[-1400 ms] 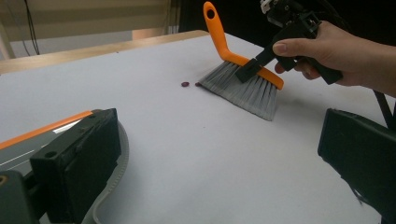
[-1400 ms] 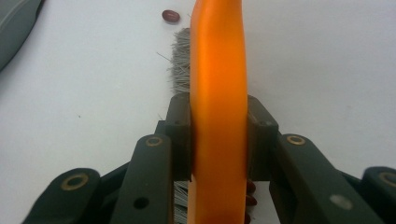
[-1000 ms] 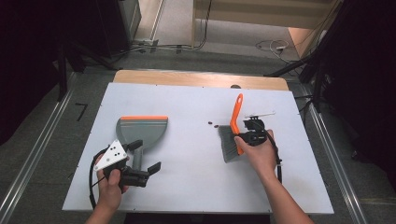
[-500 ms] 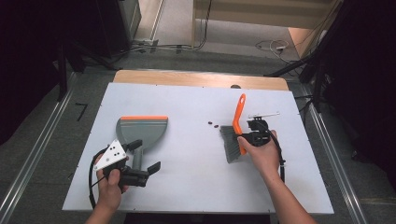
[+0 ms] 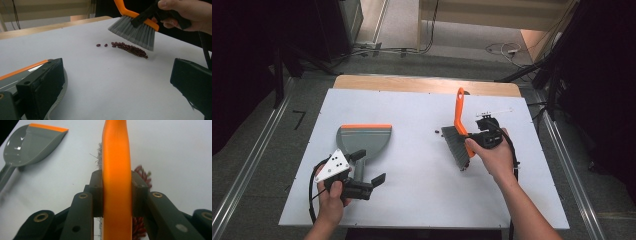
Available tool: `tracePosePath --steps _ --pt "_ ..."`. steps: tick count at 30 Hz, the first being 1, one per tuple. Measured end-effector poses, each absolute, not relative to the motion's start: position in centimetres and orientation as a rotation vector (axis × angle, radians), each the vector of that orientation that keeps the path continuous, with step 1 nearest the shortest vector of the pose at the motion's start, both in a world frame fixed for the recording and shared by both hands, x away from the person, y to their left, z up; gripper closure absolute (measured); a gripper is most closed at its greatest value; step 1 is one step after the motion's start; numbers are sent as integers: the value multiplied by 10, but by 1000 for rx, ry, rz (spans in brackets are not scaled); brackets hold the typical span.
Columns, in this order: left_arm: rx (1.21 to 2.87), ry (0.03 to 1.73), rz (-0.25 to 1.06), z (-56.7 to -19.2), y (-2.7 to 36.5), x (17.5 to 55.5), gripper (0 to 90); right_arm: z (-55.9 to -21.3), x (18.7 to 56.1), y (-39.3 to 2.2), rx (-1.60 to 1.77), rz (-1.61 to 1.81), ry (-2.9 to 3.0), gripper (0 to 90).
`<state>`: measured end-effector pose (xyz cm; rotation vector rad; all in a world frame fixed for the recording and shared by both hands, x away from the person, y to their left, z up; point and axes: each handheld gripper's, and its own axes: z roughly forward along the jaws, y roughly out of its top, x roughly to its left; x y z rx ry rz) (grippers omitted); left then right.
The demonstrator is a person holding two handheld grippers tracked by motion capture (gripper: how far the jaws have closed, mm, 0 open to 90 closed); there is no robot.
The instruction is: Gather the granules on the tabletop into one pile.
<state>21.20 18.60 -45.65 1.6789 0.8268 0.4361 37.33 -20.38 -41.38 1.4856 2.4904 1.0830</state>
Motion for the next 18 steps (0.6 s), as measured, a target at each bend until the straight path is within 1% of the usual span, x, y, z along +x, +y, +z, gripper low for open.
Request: tracePosePath --steps 3,6,10,15,18 --pt "1676 827 436 -456 186 212 0 -402 384 -197 1319 1041 2522 682" --pt "1677 830 437 -457 187 212 0 -393 400 -187 1084 973 2545 683" --pt "1679 832 438 -457 188 213 0 -390 424 -169 752 852 2578 683" --pt "1680 838 440 -458 190 213 0 -405 455 -150 458 721 2618 683" --pt "1675 842 438 -459 192 213 0 -419 464 -142 314 662 2609 683"
